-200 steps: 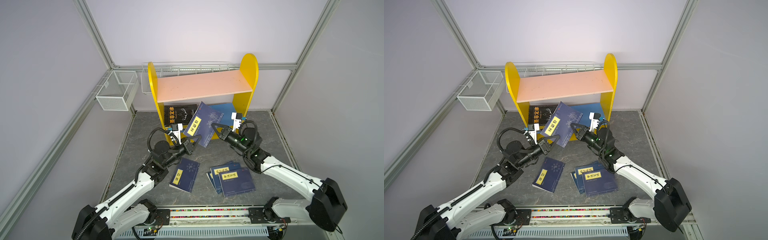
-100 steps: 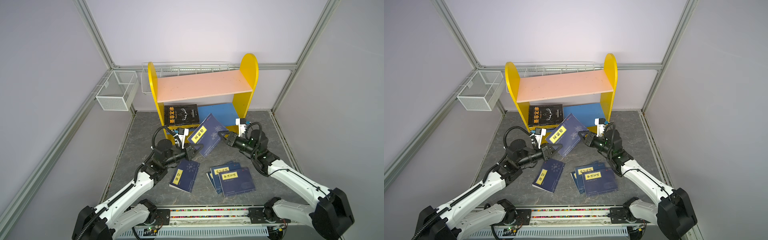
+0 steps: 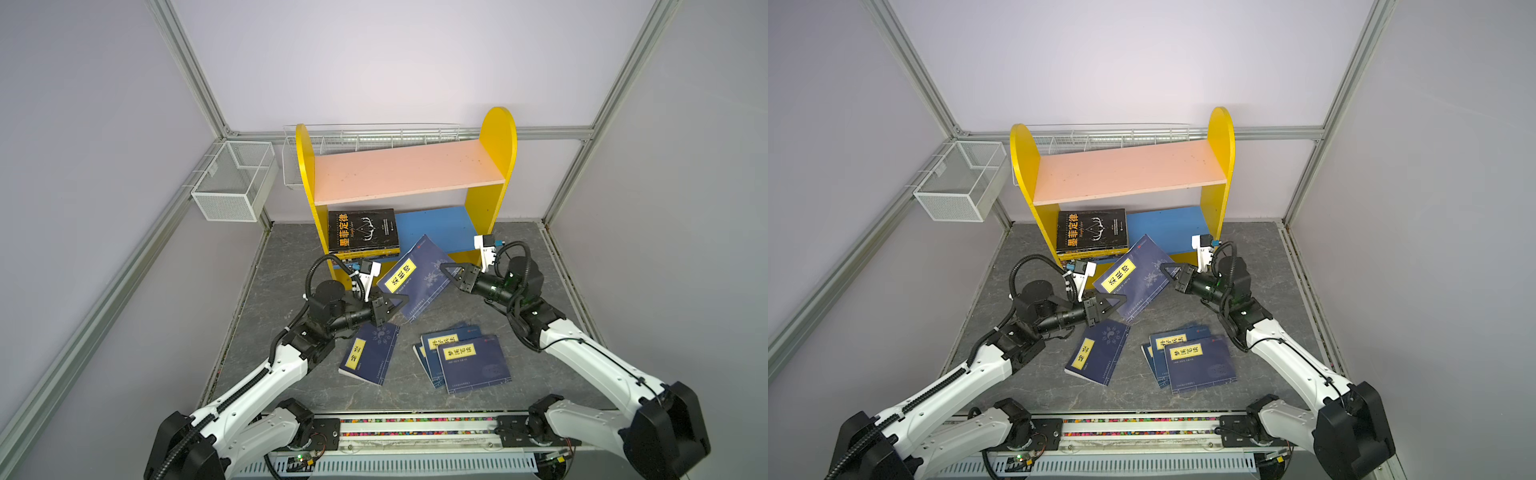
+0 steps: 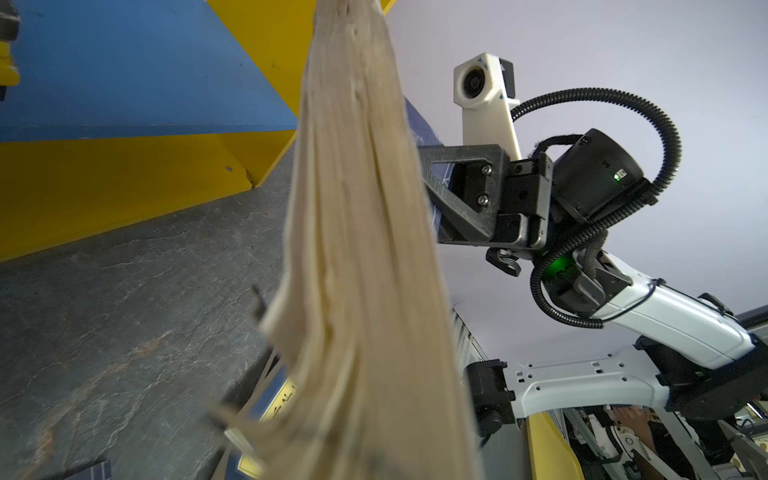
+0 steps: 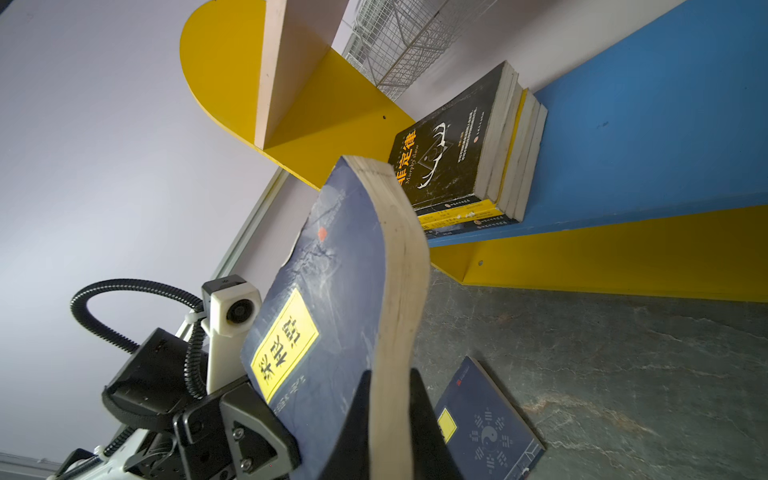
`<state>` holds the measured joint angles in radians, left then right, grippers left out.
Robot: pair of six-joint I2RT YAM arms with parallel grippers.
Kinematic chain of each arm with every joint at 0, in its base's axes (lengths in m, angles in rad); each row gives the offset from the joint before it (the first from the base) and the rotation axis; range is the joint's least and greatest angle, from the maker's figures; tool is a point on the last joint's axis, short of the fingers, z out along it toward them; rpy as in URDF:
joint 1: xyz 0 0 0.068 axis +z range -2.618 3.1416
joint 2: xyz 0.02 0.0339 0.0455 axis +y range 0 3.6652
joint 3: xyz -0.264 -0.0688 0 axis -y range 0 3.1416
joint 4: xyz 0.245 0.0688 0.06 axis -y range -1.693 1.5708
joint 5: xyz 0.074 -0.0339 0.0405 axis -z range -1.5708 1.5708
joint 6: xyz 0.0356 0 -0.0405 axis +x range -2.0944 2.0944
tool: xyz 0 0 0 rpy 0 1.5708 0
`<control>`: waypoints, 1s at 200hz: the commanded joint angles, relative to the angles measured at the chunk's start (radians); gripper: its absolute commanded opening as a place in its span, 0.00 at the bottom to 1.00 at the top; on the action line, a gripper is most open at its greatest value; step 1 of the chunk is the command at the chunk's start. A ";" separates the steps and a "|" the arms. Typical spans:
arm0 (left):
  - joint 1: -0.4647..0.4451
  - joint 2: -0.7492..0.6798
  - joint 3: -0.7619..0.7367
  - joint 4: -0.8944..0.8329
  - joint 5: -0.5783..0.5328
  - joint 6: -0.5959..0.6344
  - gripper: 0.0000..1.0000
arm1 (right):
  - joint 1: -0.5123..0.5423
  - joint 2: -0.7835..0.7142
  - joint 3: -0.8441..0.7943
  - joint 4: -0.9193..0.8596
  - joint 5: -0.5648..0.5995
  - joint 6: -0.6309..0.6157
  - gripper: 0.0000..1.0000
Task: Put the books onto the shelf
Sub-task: 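Lift the blue book upright with the right gripper while the left steadies it, then raise the blue book to the pink upper shelf while the left gripper withdraws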
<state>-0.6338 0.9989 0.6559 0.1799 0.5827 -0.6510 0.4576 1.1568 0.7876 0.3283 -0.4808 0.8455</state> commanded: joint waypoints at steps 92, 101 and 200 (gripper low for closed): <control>0.088 -0.075 0.078 -0.138 -0.305 -0.010 0.03 | -0.019 -0.111 0.142 -0.515 0.052 -0.414 0.07; 0.088 -0.069 0.080 -0.167 -0.358 -0.013 0.02 | -0.019 -0.124 0.160 -0.526 0.033 -0.430 0.07; 0.088 -0.171 -0.081 -0.408 -0.806 -0.190 0.41 | -0.019 -0.090 0.454 -0.318 -0.039 -0.278 0.07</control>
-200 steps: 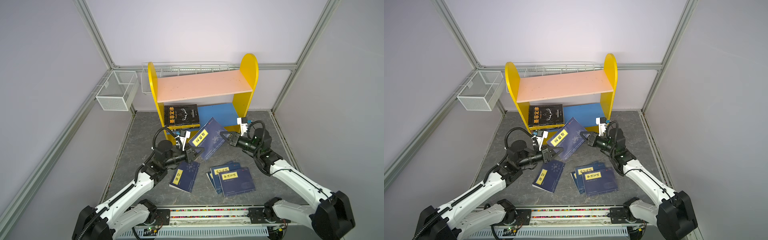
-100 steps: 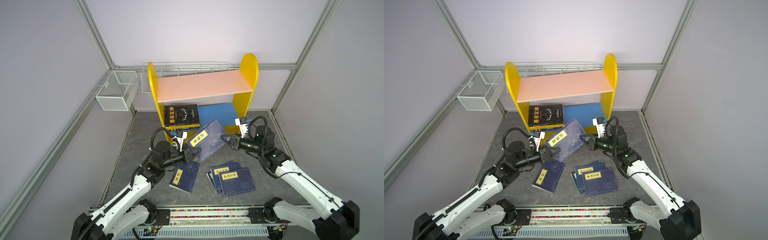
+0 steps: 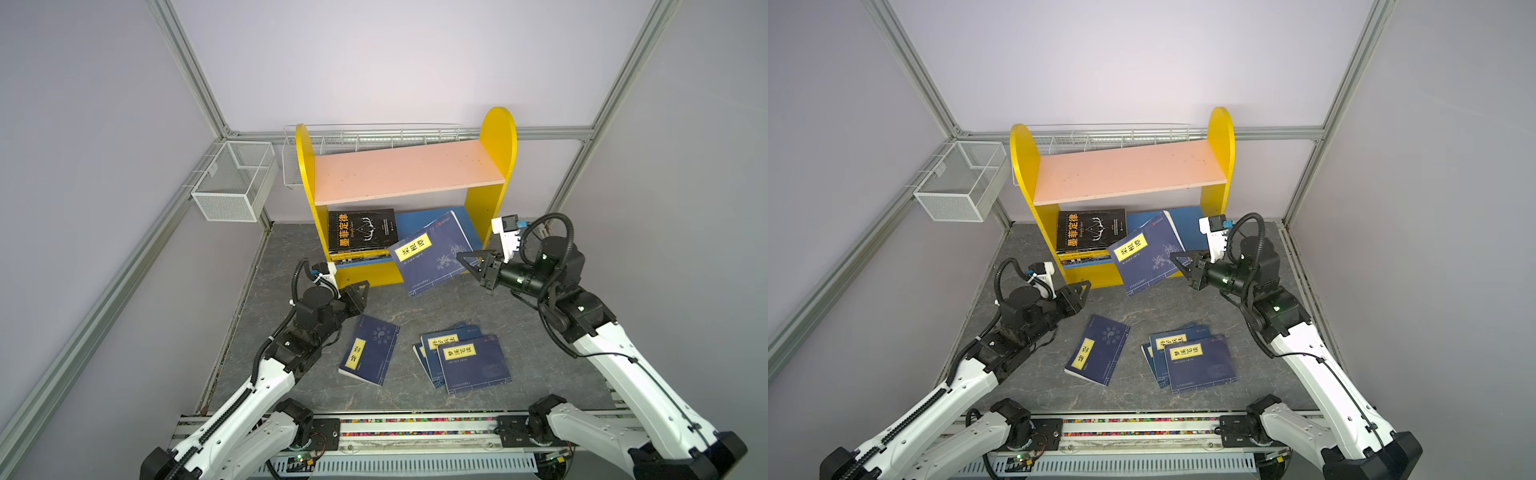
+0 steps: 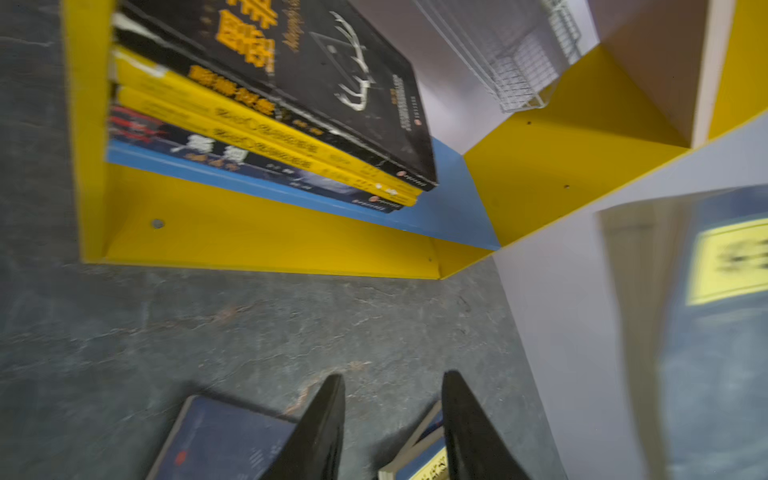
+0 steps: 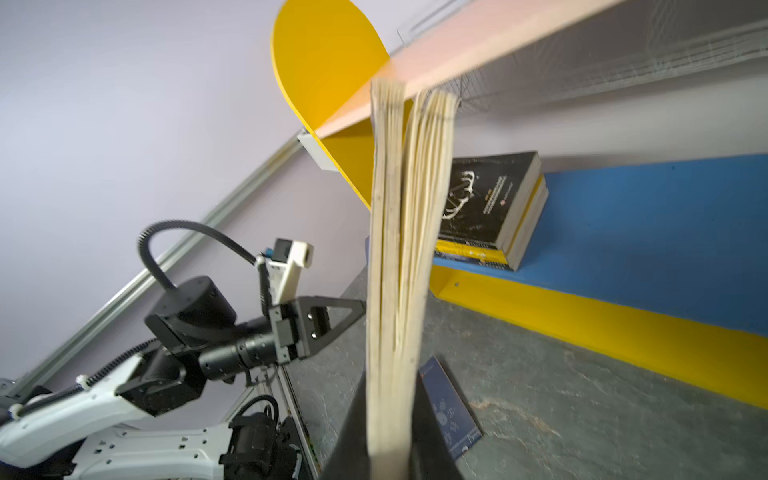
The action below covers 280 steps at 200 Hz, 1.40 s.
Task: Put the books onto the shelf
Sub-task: 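Raise the blue book to the pink upper shelf while the left gripper withdraws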
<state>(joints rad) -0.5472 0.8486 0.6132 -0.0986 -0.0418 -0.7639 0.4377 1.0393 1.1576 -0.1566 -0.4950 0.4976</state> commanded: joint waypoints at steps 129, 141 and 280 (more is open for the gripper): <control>0.002 0.030 -0.108 -0.303 -0.299 -0.127 0.42 | 0.187 0.898 1.152 -0.087 0.328 0.372 0.07; 0.002 0.015 -0.111 -0.313 -0.305 -0.128 0.42 | 0.192 0.962 1.218 -0.112 0.311 0.411 0.07; 0.001 -0.038 -0.136 -0.337 -0.325 -0.123 0.43 | 0.249 1.098 1.269 -0.097 0.304 0.477 0.11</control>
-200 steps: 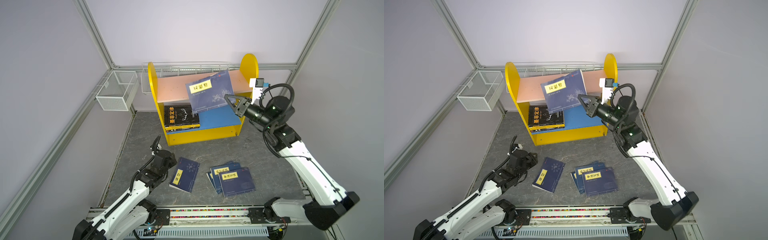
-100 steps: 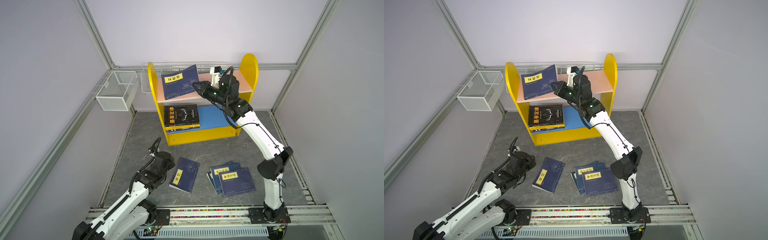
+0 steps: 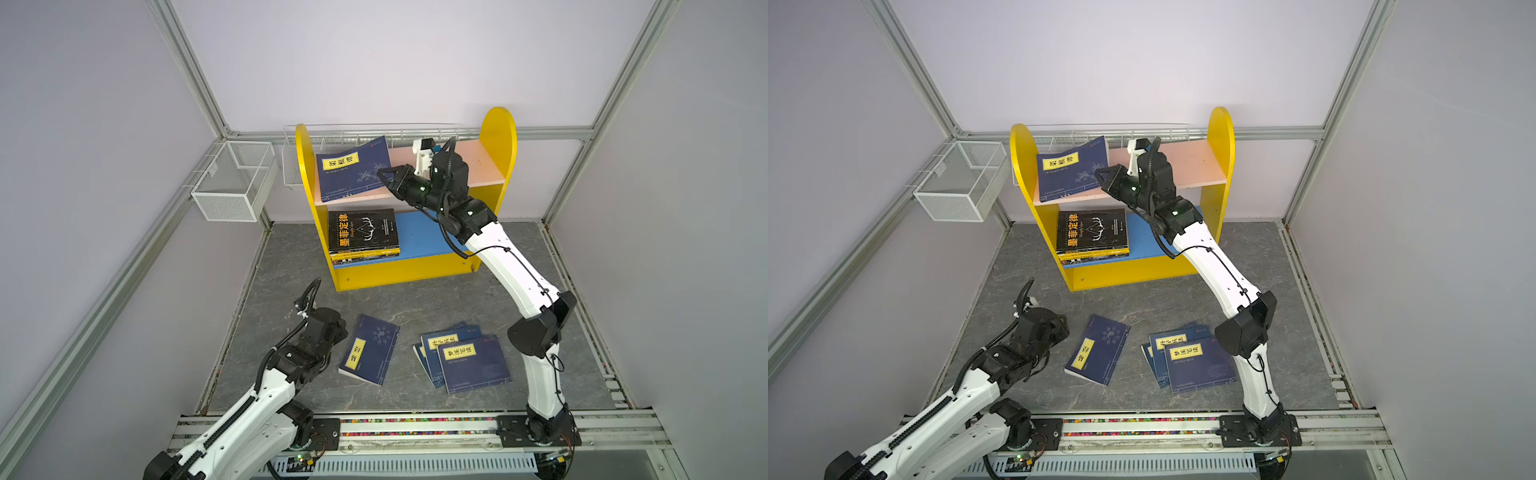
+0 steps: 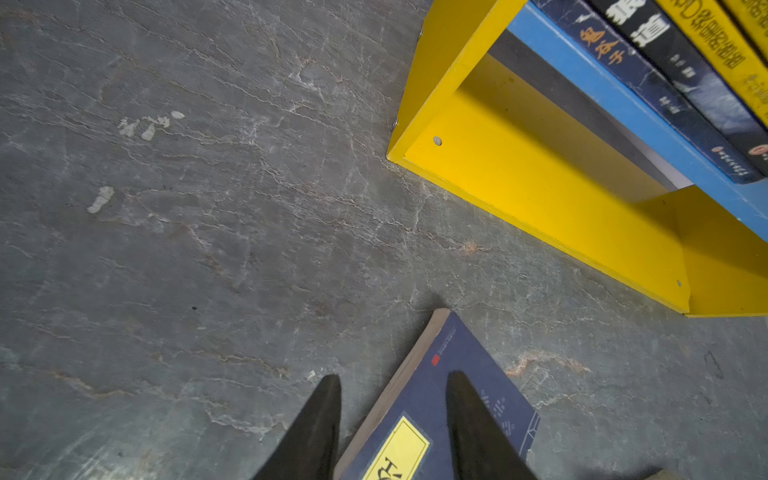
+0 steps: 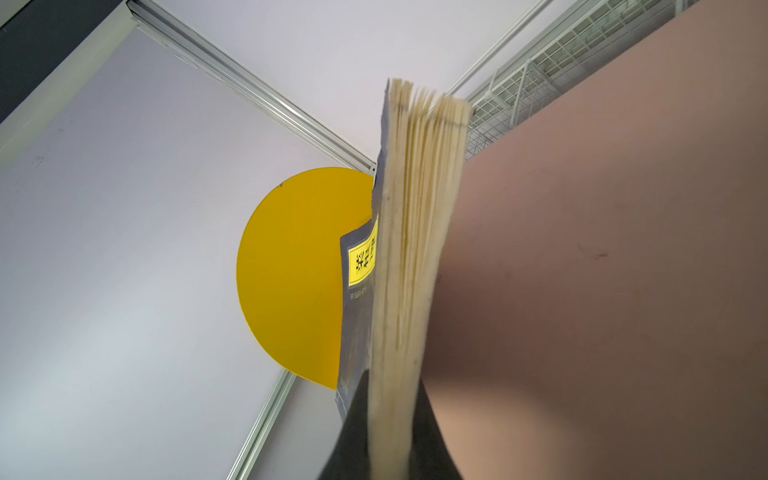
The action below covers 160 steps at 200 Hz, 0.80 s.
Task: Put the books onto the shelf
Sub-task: 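Raise the blue book to the pink upper shelf while the left gripper withdraws, then lay the blue book on the pink shelf and open the right gripper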
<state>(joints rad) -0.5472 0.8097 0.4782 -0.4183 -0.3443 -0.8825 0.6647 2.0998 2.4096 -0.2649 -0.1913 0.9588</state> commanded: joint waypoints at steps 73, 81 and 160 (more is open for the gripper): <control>0.002 -0.018 0.002 -0.037 -0.032 0.013 0.43 | 0.062 0.062 0.029 -0.008 0.075 -0.039 0.39; 0.002 -0.018 0.004 -0.039 -0.033 0.016 0.43 | 0.070 0.057 0.029 -0.026 0.100 -0.064 0.44; 0.002 -0.012 0.008 -0.037 -0.029 0.019 0.43 | 0.121 0.003 0.034 -0.197 0.349 -0.287 0.72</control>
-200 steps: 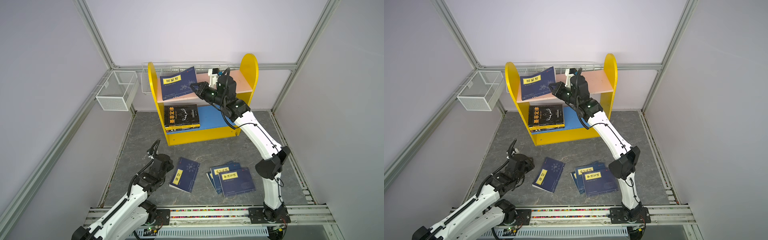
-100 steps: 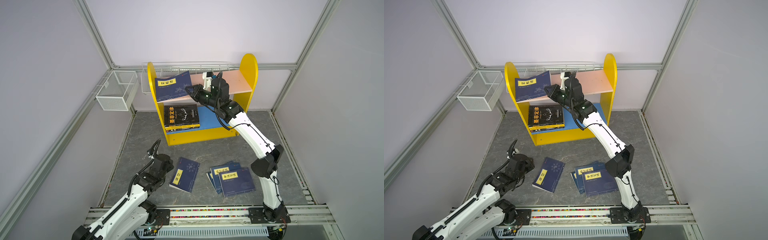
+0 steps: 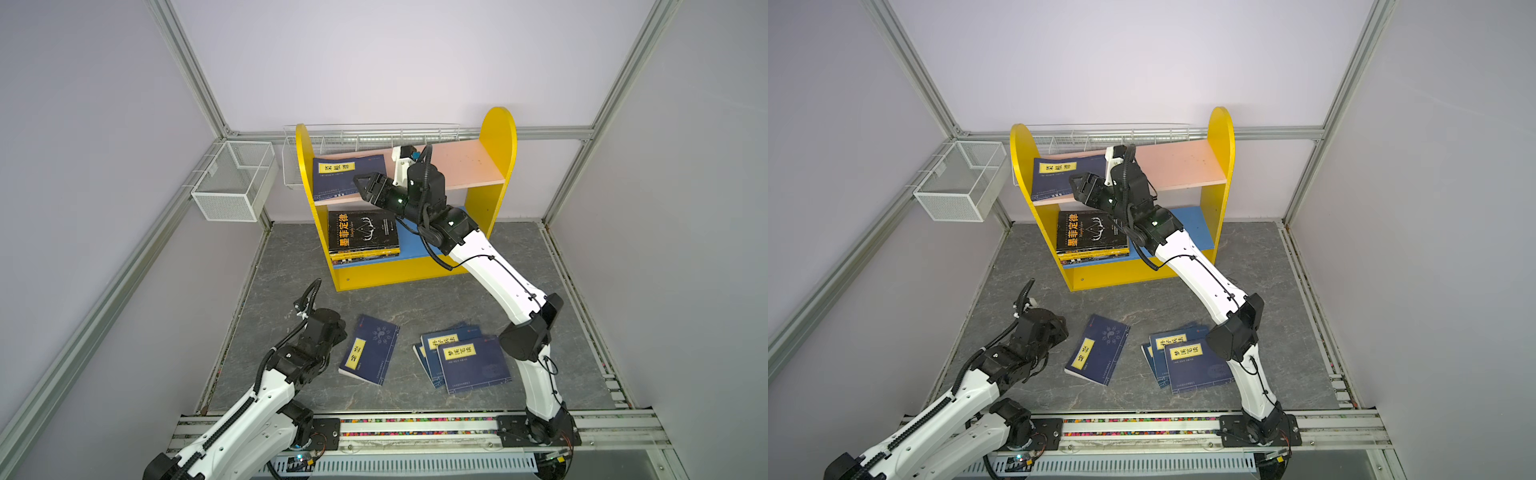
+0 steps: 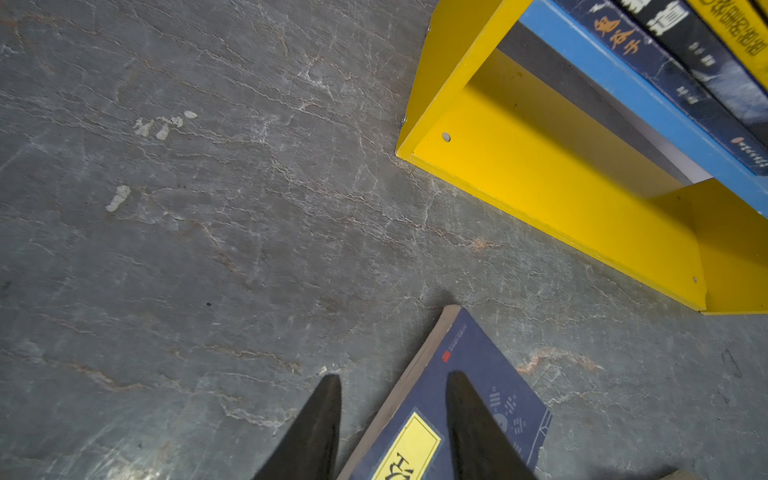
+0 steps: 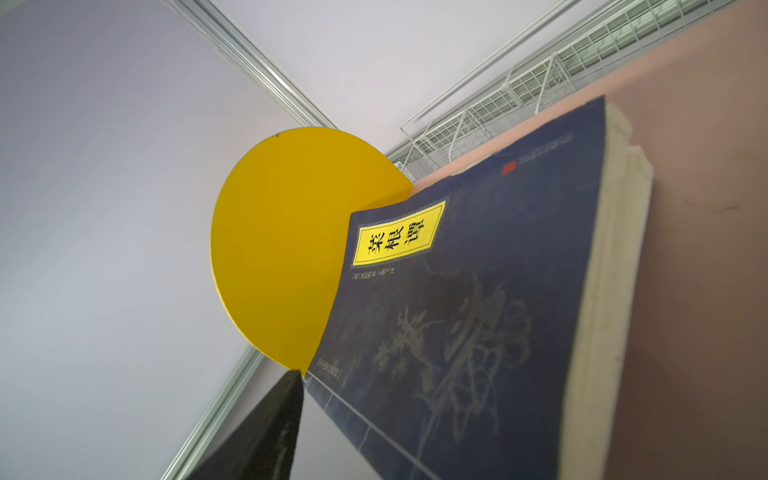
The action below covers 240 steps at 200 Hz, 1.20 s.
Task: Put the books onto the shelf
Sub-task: 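Lay the blue book on the pink shelf and open the right gripper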
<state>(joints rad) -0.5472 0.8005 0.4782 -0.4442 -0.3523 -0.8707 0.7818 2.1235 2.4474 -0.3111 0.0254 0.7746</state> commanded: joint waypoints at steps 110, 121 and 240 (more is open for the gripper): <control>0.002 0.008 0.014 -0.009 -0.010 0.014 0.42 | 0.022 -0.181 -0.132 -0.215 0.236 -0.673 0.85; 0.002 0.005 0.014 -0.009 -0.009 0.014 0.43 | 0.021 -0.225 -0.210 -0.181 0.186 -0.761 0.85; 0.001 0.004 0.008 0.001 -0.002 0.016 0.42 | -0.013 -0.222 -0.229 -0.211 0.055 -1.123 0.86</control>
<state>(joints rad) -0.5472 0.8120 0.4782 -0.4431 -0.3508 -0.8593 0.7784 1.8835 2.2005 -0.5571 0.1032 -0.2443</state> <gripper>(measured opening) 0.424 0.857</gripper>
